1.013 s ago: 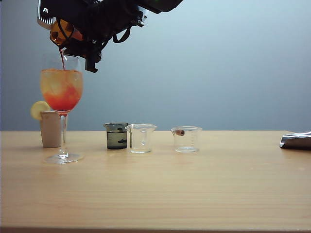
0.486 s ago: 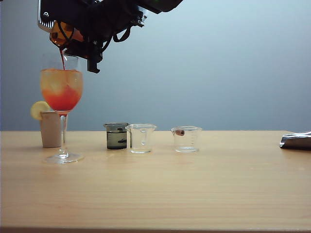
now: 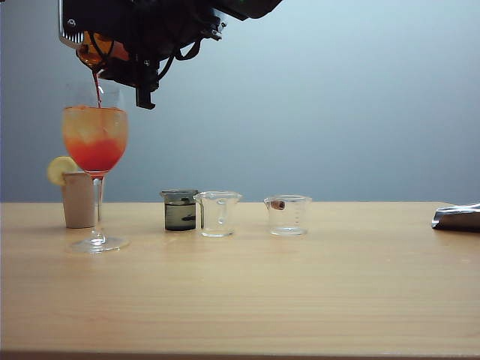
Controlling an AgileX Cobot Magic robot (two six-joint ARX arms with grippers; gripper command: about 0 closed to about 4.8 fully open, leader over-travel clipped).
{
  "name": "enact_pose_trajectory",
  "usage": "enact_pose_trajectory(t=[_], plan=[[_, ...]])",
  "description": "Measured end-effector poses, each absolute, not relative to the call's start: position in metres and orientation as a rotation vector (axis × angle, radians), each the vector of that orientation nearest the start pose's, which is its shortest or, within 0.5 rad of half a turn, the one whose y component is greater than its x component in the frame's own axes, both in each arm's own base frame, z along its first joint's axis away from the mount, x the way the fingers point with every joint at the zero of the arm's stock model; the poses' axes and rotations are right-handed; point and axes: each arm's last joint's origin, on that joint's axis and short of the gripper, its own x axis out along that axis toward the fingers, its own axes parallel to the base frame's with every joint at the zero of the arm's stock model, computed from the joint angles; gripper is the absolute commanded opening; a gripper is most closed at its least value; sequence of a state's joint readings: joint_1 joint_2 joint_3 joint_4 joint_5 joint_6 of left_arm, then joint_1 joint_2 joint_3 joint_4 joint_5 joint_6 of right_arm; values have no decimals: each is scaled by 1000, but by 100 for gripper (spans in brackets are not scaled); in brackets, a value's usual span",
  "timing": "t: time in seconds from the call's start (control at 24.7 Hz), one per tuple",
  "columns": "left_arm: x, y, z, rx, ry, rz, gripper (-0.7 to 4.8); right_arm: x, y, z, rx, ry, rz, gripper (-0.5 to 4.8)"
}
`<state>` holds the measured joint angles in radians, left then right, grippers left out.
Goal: Pick up the fourth measuring cup from the left, pour the grenadine inside into the goblet, and finally put the measuring cup back in its original place.
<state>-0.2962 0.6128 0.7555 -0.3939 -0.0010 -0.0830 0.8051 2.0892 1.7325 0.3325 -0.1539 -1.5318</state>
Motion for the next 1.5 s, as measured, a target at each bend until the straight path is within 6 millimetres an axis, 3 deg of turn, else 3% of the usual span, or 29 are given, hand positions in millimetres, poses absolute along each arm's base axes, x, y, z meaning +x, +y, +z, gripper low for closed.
enact_pose_trajectory(t=[1.5], plan=[[126,-38,326,-45,262,-283,-6,337,366,302,-1650,-861,698,-5]])
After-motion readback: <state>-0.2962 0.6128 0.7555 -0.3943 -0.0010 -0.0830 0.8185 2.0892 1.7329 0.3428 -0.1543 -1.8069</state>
